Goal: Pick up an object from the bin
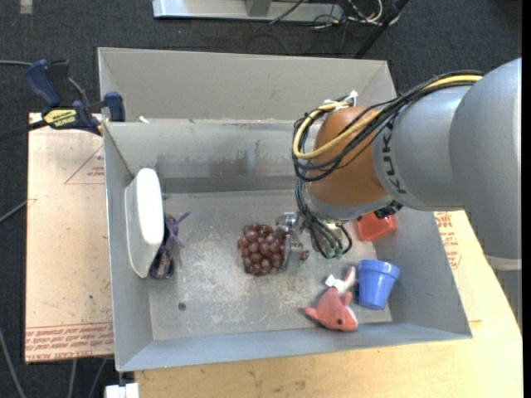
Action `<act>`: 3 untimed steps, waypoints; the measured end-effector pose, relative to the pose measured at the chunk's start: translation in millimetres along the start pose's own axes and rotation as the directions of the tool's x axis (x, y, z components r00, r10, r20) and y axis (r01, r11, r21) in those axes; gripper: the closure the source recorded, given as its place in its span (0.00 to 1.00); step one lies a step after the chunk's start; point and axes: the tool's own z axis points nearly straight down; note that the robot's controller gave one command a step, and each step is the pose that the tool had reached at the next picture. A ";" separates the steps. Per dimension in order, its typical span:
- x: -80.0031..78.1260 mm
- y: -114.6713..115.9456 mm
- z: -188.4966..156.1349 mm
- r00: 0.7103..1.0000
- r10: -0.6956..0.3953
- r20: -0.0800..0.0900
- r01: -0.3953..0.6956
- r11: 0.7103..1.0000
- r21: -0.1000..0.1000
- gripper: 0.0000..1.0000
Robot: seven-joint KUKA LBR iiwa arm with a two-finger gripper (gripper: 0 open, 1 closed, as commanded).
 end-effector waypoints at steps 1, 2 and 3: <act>0.0 0.0 0.0 1.000 0.000 0.000 0.000 1.000 0.000 1.00; -4.1 -4.1 -117.0 1.000 -0.025 0.002 0.025 1.000 0.000 1.00; -4.0 -3.9 -116.9 1.000 -0.026 0.002 0.026 1.000 0.000 1.00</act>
Offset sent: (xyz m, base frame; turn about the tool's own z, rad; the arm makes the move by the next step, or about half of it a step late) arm 0.0022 -0.0046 0.1174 -0.0256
